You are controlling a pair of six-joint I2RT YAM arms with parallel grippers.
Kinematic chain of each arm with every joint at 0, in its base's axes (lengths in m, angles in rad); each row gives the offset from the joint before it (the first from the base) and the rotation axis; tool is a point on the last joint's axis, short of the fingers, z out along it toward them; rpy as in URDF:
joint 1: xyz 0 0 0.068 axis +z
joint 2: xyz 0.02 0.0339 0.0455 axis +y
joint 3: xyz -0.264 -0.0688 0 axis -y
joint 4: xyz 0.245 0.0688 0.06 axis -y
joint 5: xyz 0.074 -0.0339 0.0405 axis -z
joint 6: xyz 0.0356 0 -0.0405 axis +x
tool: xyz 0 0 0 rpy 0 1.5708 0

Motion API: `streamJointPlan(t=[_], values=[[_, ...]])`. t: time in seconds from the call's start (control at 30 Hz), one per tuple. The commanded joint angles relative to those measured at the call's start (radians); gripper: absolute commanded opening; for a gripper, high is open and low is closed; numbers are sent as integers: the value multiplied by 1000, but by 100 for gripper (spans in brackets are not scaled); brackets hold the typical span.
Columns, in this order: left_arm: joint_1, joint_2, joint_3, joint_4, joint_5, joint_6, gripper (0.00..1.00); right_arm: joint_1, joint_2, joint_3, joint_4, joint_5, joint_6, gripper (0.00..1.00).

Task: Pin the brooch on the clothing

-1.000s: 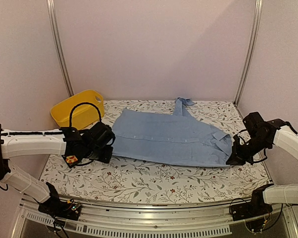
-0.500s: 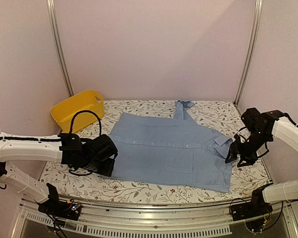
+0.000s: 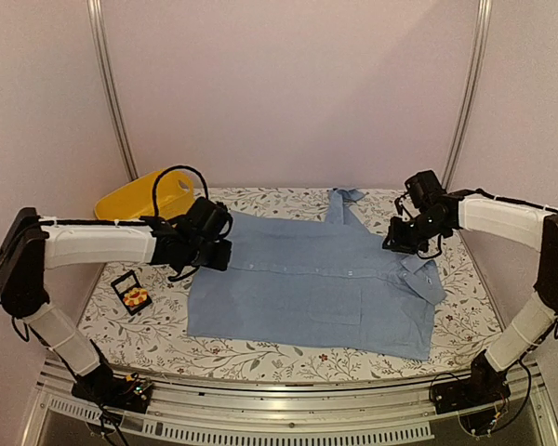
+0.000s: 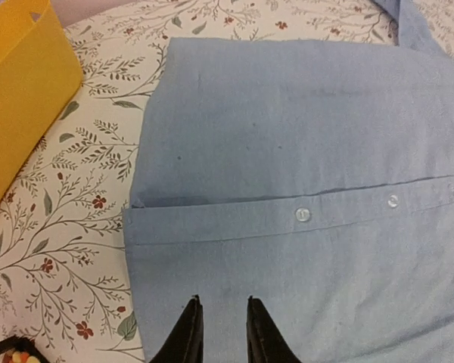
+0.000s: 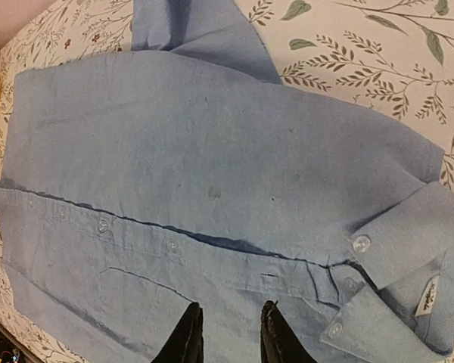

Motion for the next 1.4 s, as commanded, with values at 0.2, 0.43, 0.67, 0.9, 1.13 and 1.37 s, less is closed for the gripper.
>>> streamJointPlan(t=[0.2, 0.43, 0.67, 0.9, 1.13, 1.37], values=[[3, 310, 3, -40, 15, 54, 19, 122, 289, -44, 191, -15, -61, 18], [-114, 245, -158, -216, 103, -110, 21, 124, 238, -192, 153, 24, -23, 18], [-244, 141, -289, -316, 252, -286, 22, 124, 150, -291, 23, -38, 0, 18], [-174, 106, -99, -306, 113, -59, 30, 122, 40, -143, -147, -111, -11, 21], [20, 206, 208, -15, 226, 224, 55, 55, 264, 368, -93, 20, -178, 39], [95, 402, 469, 89, 305, 305, 80, 12, 685, 888, 7, -24, -211, 73]])
